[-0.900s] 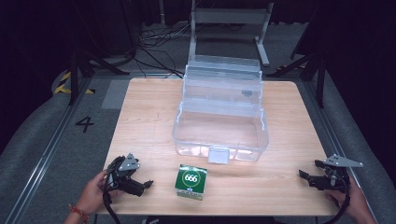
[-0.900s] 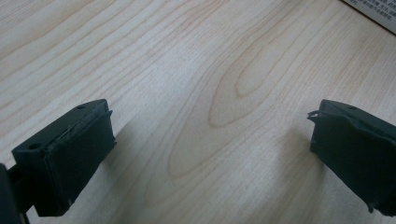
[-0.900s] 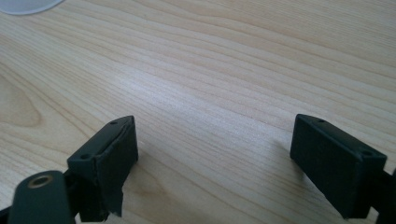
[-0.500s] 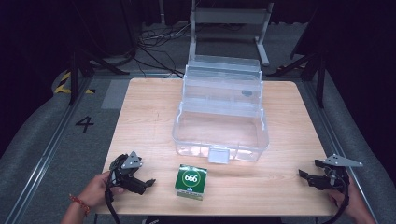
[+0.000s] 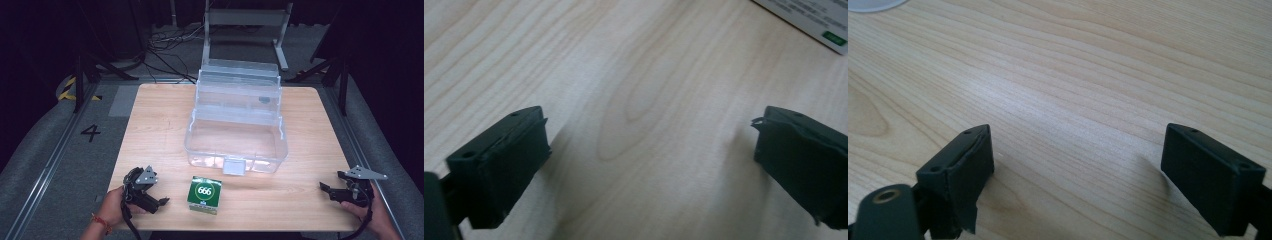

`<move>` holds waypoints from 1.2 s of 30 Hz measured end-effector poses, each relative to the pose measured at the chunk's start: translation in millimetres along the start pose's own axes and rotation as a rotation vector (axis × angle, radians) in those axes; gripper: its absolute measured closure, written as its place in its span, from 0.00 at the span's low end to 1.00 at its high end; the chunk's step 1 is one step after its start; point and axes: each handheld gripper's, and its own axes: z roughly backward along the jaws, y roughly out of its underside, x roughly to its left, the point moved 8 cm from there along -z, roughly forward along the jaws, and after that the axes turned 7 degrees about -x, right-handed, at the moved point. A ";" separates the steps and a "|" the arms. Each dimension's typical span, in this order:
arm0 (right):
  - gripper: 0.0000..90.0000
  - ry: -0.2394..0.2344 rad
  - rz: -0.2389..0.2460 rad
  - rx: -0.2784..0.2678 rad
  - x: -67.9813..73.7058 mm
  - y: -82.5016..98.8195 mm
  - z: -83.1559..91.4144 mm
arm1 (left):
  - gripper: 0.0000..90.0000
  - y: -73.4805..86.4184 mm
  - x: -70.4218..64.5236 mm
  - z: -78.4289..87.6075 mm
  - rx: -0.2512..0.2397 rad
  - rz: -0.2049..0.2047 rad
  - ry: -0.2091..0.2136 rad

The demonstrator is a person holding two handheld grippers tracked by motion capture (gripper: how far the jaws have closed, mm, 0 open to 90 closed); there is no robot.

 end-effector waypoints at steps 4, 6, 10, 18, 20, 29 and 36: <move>0.19 0.003 -0.006 0.005 1.7 -1.2 -0.5 | 0.09 -1.9 -12.6 1.1 0.017 -0.017 0.014; 0.20 -0.009 -0.009 0.005 3.4 -2.0 -0.3 | 0.12 -3.1 -16.3 1.5 0.019 -0.019 0.016; 0.23 -0.047 0.001 -0.003 14.8 -7.0 2.2 | 0.15 -4.2 -28.6 2.6 0.043 -0.019 0.043; 0.29 -0.141 0.076 0.002 48.4 -17.7 5.1 | 0.15 -18.2 -54.0 13.2 -0.038 -0.045 0.093; 0.33 -0.162 0.093 0.001 57.3 -21.1 5.6 | 0.15 -20.3 -60.8 11.9 -0.028 -0.072 0.100; 0.54 -0.253 0.158 -0.029 98.8 -37.2 9.1 | 0.17 -36.7 -75.7 -4.0 0.003 -0.121 0.116; 0.52 -0.315 0.223 -0.033 139.7 -47.1 5.8 | 0.17 -42.5 -76.7 -16.1 0.030 -0.136 0.107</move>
